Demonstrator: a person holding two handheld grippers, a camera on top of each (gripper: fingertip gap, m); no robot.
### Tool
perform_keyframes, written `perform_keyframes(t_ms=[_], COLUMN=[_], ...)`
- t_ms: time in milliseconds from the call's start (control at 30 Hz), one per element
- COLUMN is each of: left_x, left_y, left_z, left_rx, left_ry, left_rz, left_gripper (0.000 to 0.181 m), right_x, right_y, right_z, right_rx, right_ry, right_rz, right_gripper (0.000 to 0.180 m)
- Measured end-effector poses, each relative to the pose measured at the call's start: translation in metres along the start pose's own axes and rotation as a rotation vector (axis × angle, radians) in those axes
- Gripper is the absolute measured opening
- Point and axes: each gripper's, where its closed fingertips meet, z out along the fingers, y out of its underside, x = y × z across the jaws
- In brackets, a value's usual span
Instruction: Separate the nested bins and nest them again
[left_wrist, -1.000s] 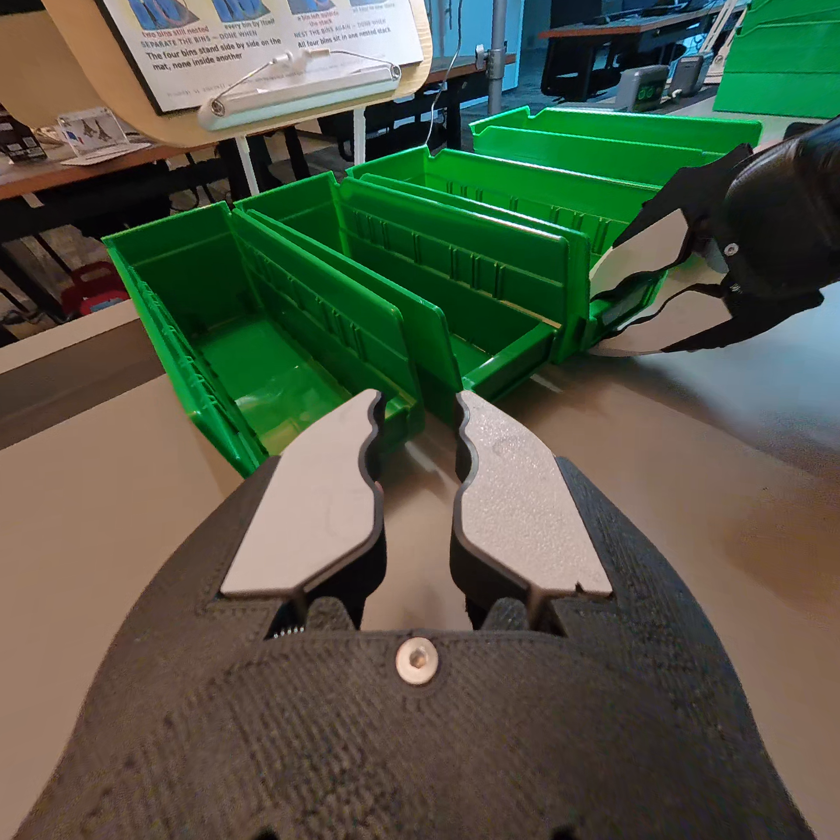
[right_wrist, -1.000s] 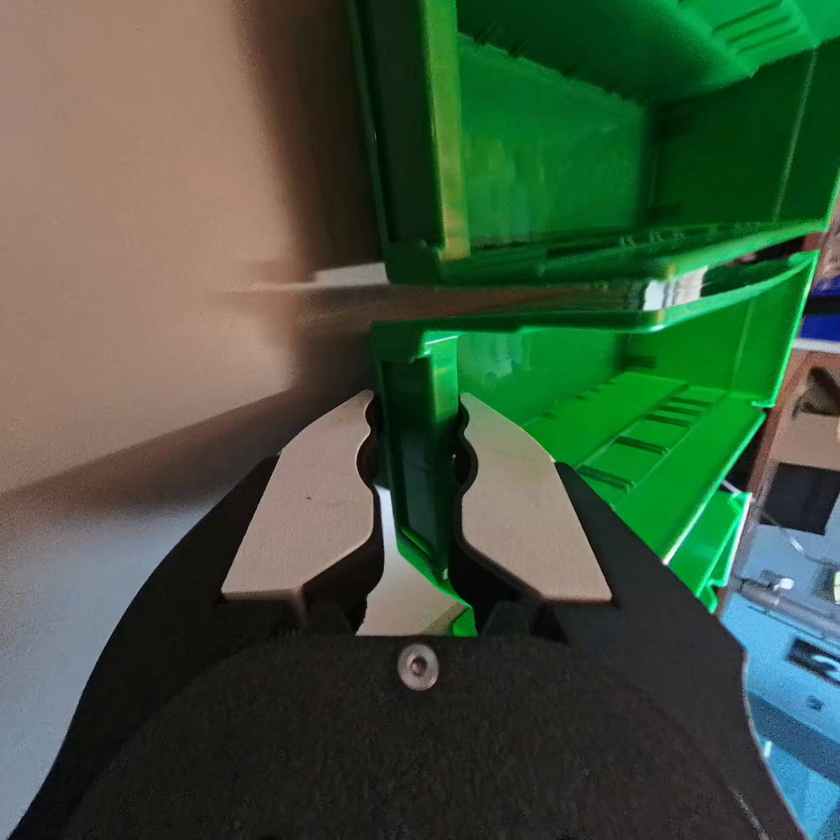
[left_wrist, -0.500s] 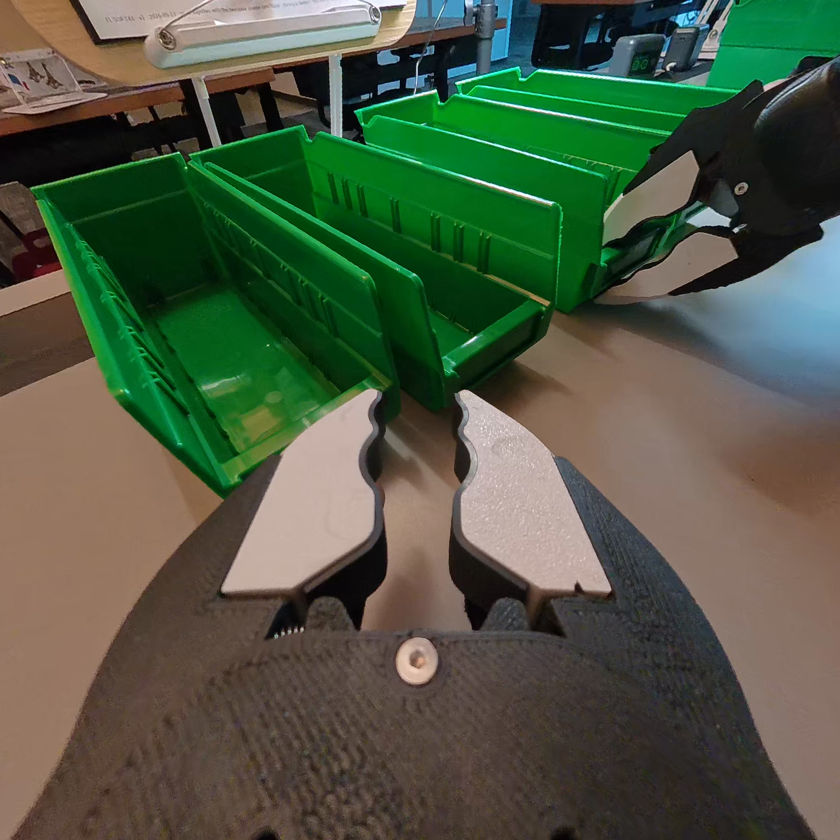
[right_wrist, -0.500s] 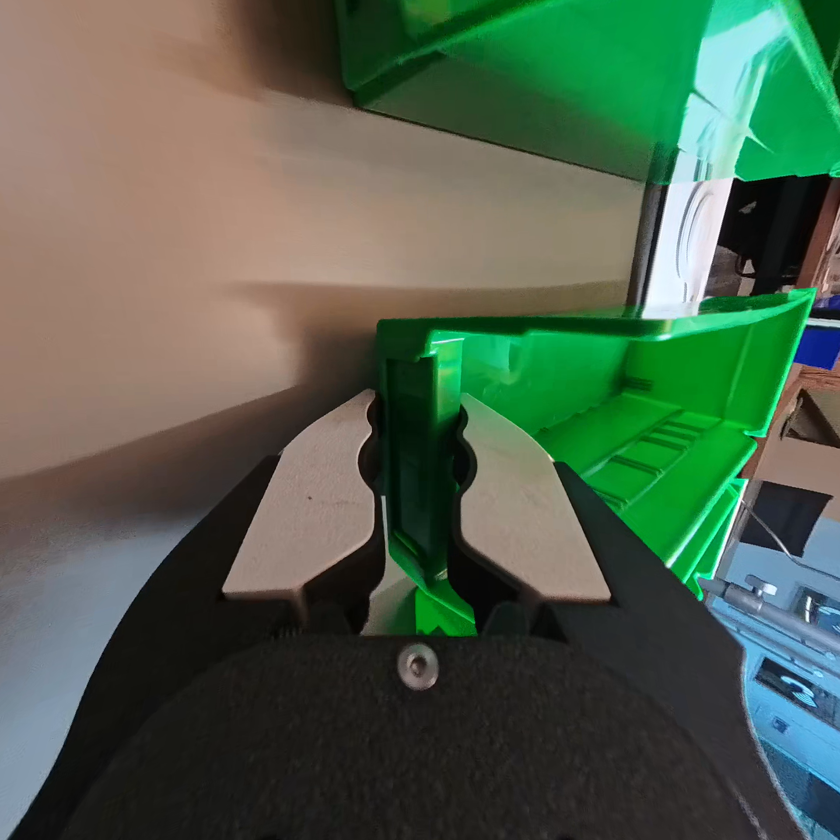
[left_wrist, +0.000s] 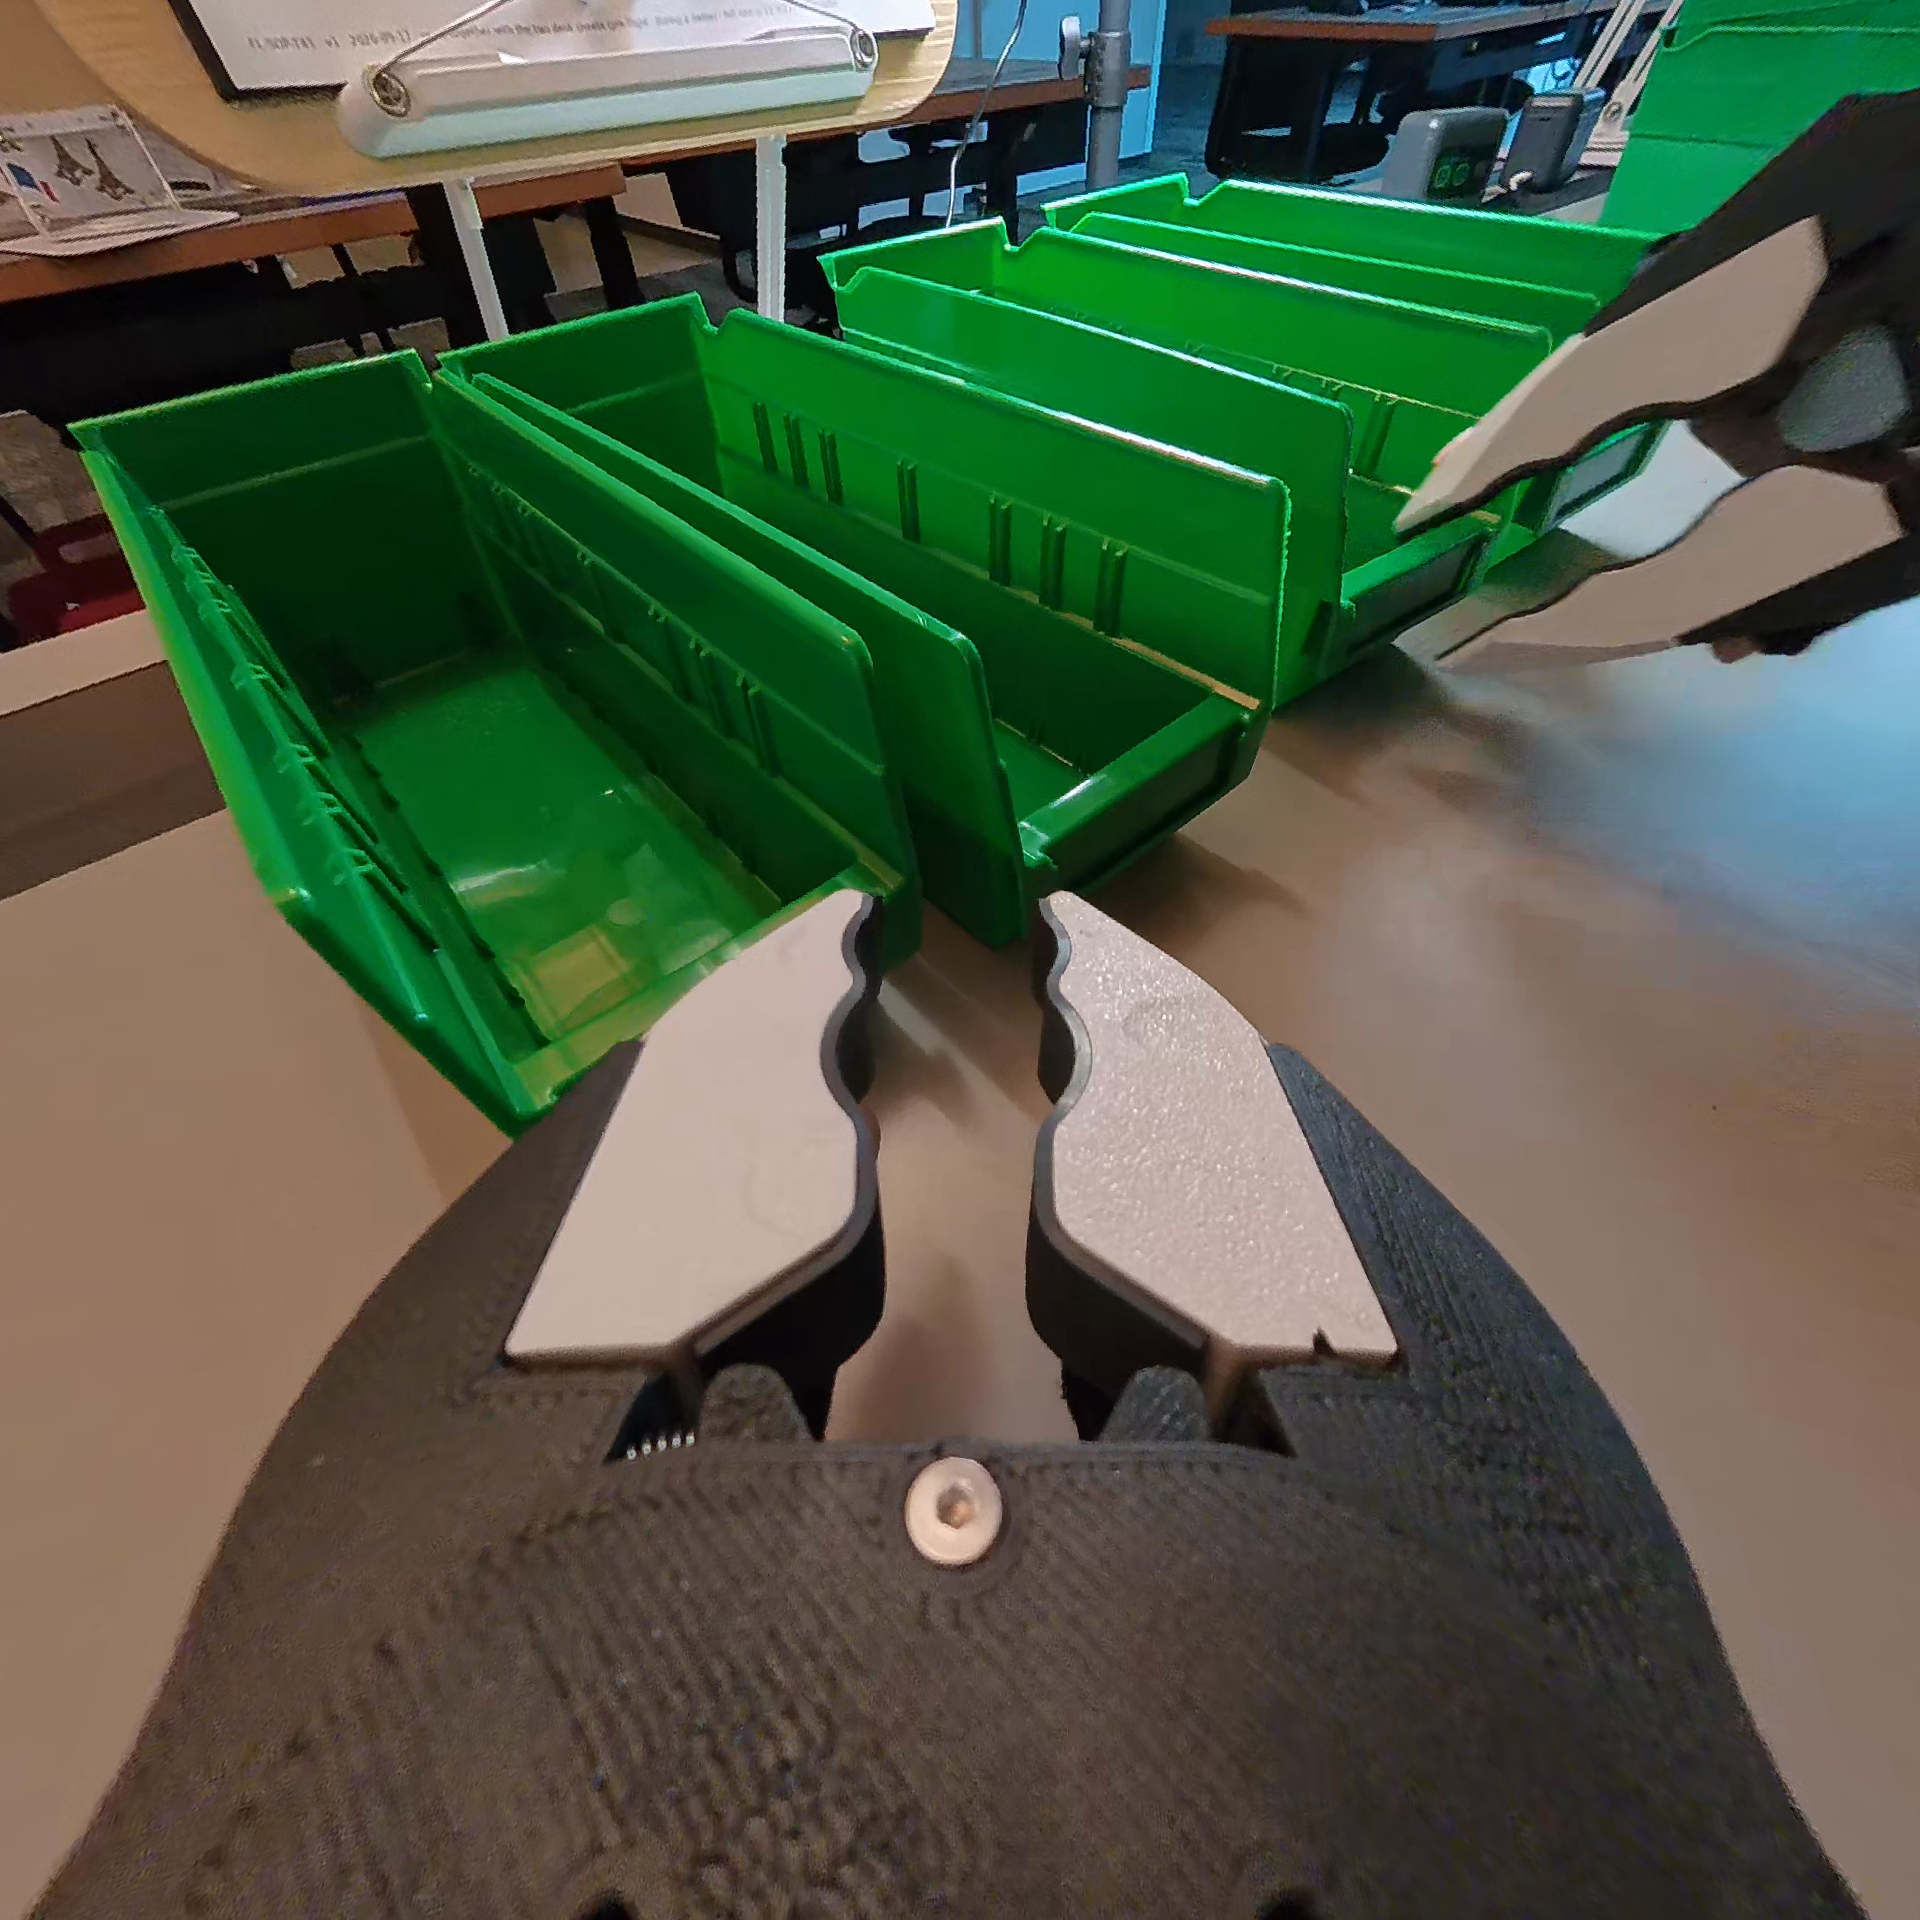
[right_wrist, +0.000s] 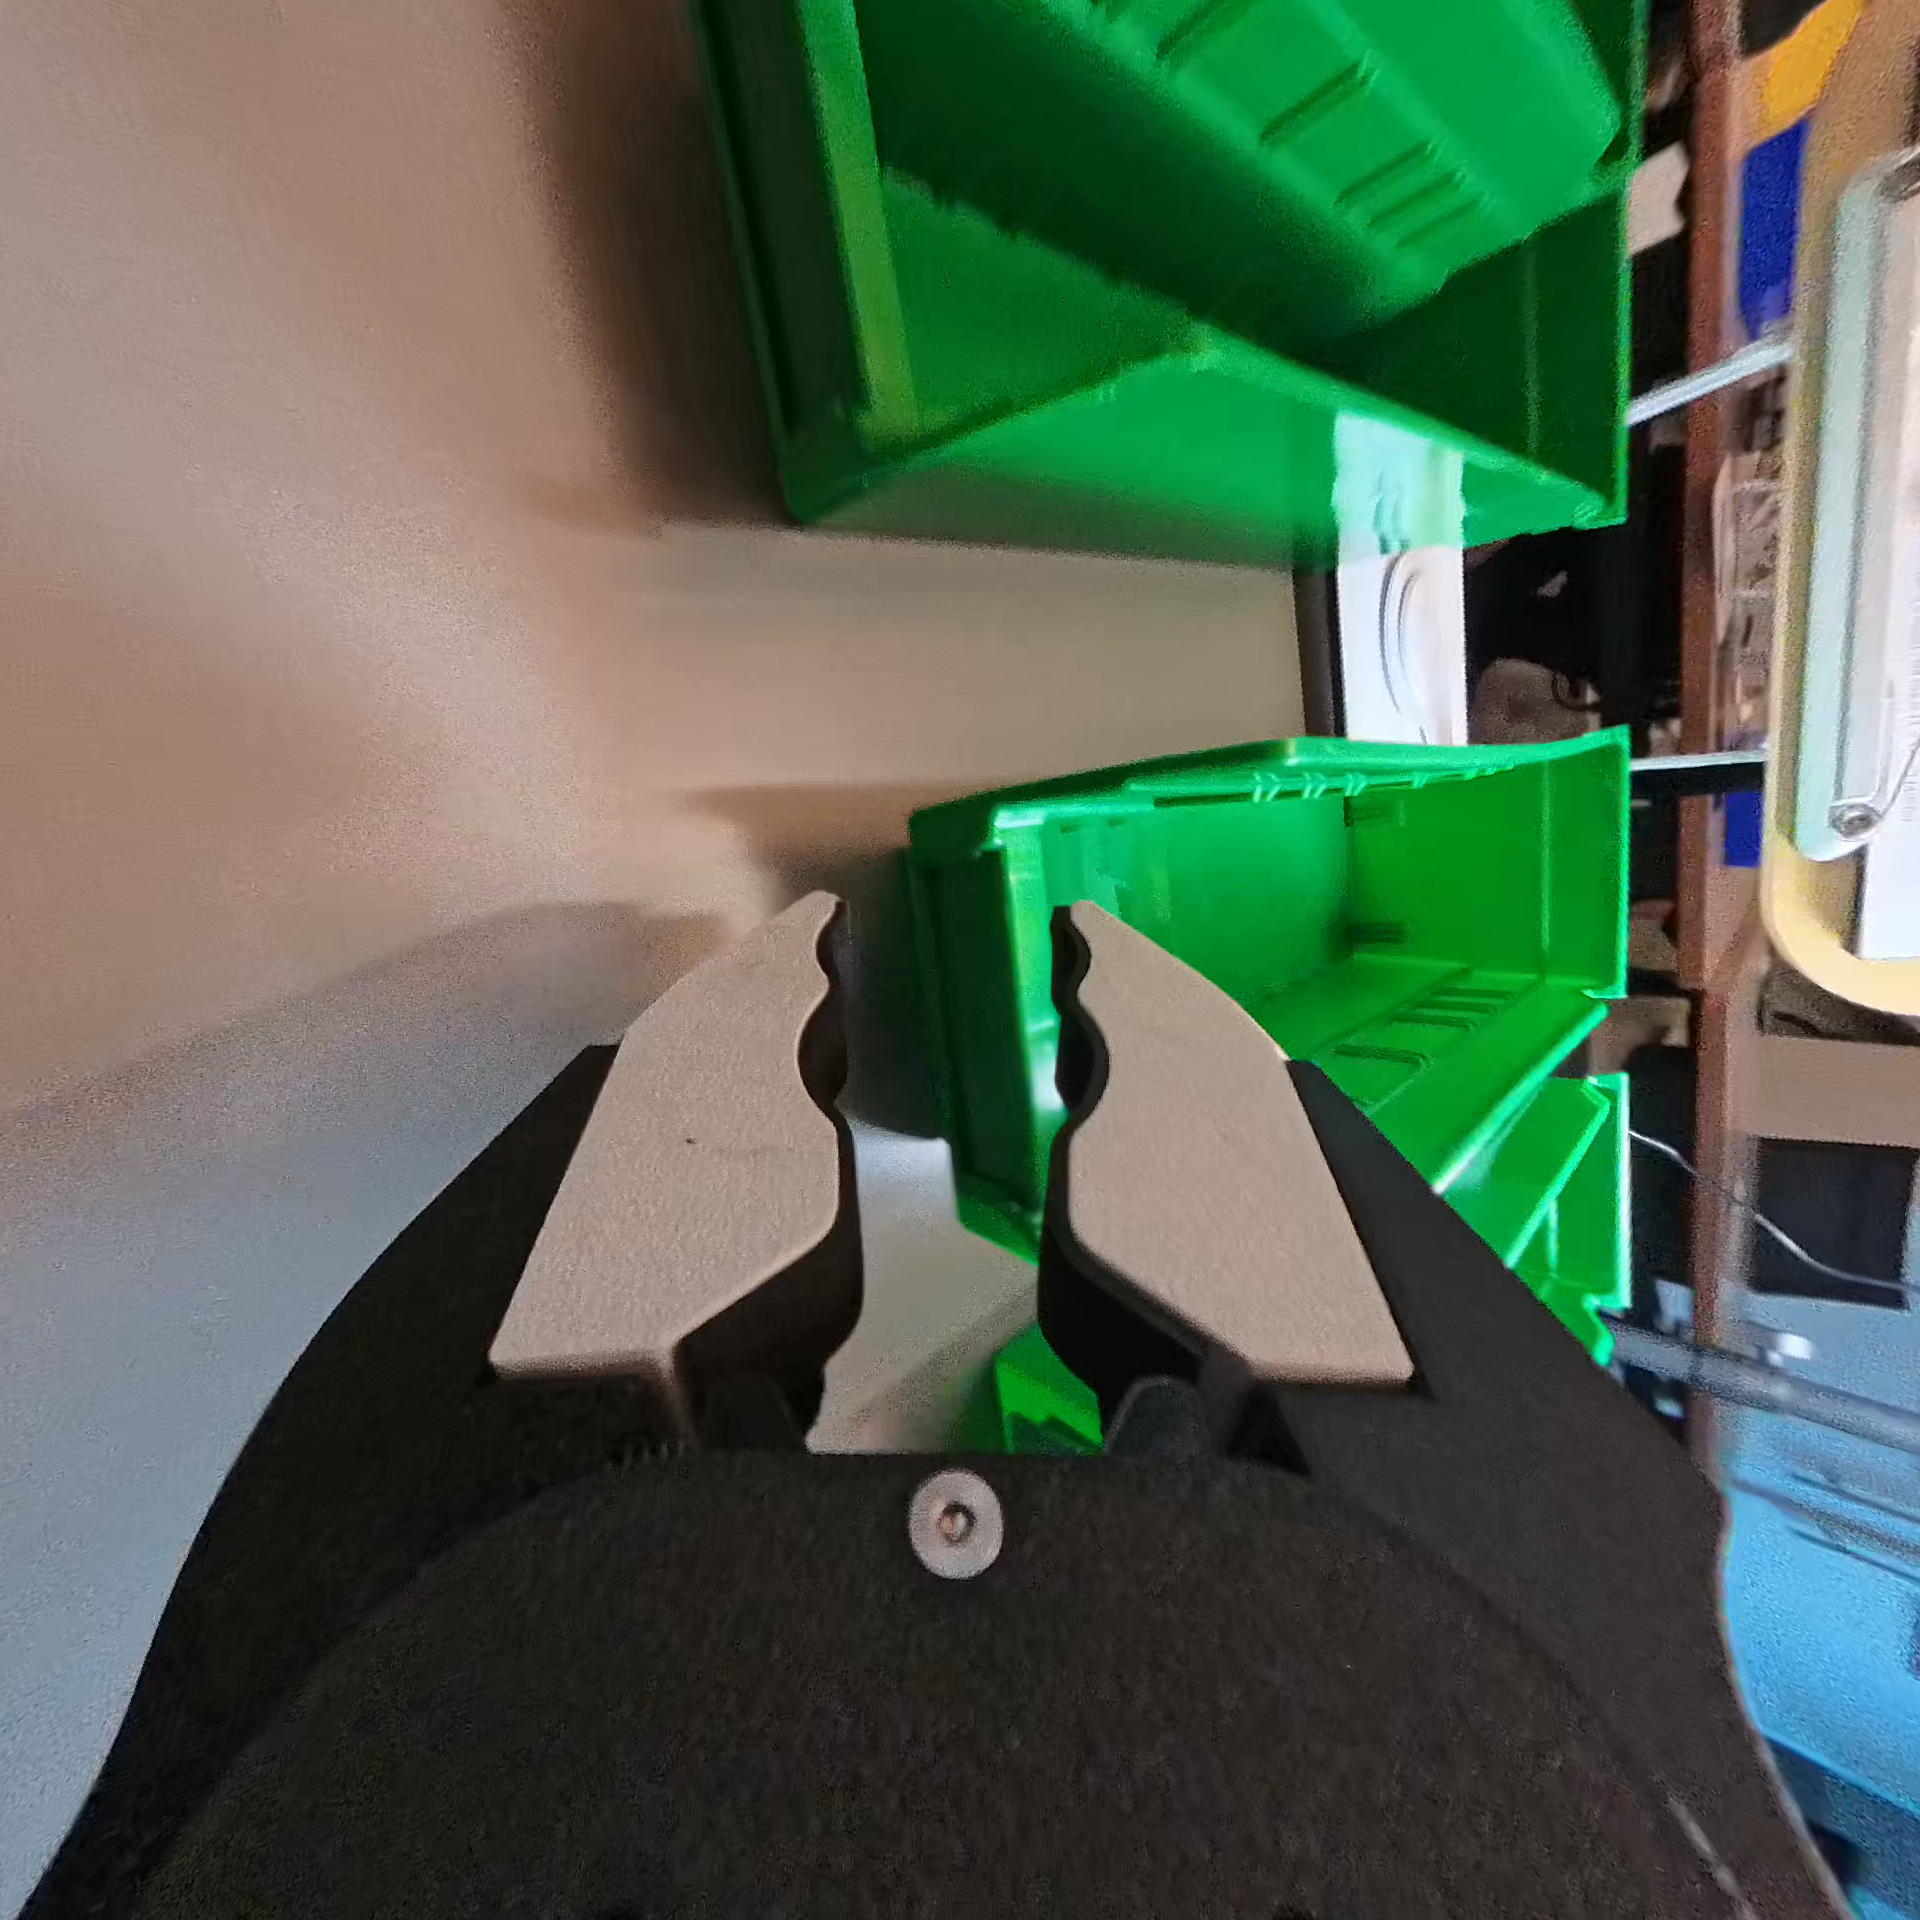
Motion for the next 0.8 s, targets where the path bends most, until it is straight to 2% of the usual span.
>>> perform_keyframes(t_ms=[267,400,467,633,733,800], left_x=[-0.018,-0.001,0.013,0.015,0.008,0.01], left_y=[-0.007,-0.008,-0.001,0.001,-0.001,-0.004], left_z=[-0.006,0.001,0.012,0.041,0.055,0.063], left_rx=[0.028,0.023,-0.024,-0.089,-0.103,-0.109], left_ry=[-0.093,-0.052,-0.016,-0.08,-0.142,-0.148], left_rz=[0.071,0.109,0.08,0.077,0.055,0.071], left_gripper=[0.032,0.027,0.025,0.024,0.012,0.011], right_x=[-0.031,-0.027,-0.027,-0.027,-0.021,-0.016], right_y=[-0.032,-0.041,-0.043,-0.042,-0.037,-0.028], right_z=[-0.026,-0.034,-0.037,-0.05,-0.066,-0.076], right_rx=[0.288,0.415,0.453,0.484,0.5,0.504], right_ry=[0.024,0.063,0.071,0.098,0.133,0.172], right_rz=[0.259,0.407,0.464,0.478,0.482,0.487], right_gripper=[0.04,0.044,0.047,0.051,0.051,0.05])
